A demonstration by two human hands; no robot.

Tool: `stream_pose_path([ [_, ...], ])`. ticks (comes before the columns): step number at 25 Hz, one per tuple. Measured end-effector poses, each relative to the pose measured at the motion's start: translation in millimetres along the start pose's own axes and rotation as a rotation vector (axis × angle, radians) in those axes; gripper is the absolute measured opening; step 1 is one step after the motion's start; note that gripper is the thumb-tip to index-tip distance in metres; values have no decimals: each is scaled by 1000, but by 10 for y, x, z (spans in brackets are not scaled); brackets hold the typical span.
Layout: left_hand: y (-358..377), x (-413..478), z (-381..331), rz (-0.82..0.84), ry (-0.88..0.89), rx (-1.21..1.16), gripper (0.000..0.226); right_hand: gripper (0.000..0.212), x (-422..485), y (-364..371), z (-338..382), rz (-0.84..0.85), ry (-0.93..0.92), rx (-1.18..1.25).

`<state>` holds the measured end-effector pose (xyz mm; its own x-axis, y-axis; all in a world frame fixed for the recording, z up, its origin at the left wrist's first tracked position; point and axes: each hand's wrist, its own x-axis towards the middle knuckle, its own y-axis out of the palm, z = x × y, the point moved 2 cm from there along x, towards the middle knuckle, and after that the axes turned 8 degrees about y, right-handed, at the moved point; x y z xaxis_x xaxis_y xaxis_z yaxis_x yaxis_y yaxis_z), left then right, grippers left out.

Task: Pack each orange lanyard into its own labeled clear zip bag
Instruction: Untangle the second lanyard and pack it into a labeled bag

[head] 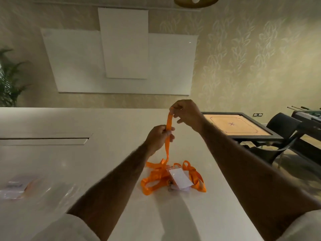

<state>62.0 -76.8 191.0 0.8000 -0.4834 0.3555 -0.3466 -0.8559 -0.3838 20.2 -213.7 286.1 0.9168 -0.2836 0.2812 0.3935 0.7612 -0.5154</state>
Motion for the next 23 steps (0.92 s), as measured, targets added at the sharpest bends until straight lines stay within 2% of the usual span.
stream_pose_path([
  [4,-71,77,-33,-63,33,-109,26,10,112,-460,325,-65,11,377],
  [8,-200,106,-41,-73,29,-110,30,12,179,-886,499,-134,14,714],
  [10,-274,135,-71,-121,-11,-137,31,11,178,-999,525,-72,47,825],
  [11,-313,157,-90,-153,-45,-171,31,11,163,-1018,528,21,62,828],
  [13,-391,201,-143,-216,-107,-241,30,11,104,-975,483,312,79,678],
  [15,-466,239,-222,-266,-115,-299,27,11,10,-840,404,611,138,376],
  [16,-496,254,-263,-283,-106,-319,25,12,-33,-746,354,705,186,215],
  [18,-527,283,-349,-295,-70,-349,22,21,-75,-549,257,750,288,-43],
  [20,-524,301,-421,-288,-22,-331,23,35,-127,-356,203,761,368,-199],
  [23,-511,296,-490,-300,19,-316,22,24,-141,-195,159,732,259,-310],
])
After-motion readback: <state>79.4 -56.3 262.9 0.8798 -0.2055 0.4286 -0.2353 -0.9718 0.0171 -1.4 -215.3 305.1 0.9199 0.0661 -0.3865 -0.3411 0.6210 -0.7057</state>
